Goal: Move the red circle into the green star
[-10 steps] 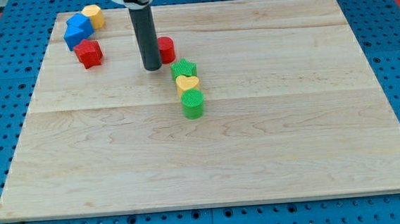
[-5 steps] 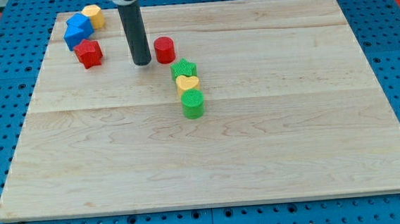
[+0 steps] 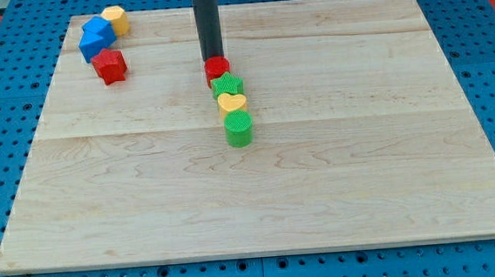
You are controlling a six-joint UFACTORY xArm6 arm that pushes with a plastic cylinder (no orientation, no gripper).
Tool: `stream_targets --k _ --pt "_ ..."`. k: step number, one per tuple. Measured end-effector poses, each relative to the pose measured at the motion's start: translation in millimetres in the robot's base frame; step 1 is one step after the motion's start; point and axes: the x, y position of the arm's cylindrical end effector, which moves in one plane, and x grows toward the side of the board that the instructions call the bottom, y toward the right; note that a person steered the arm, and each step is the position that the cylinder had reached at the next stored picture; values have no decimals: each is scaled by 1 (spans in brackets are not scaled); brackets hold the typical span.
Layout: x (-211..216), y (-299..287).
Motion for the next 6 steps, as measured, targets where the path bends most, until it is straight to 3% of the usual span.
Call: stream_targets --k 3,5,6 --pt "64 0" --pt "72 -6" --pt "81 -47"
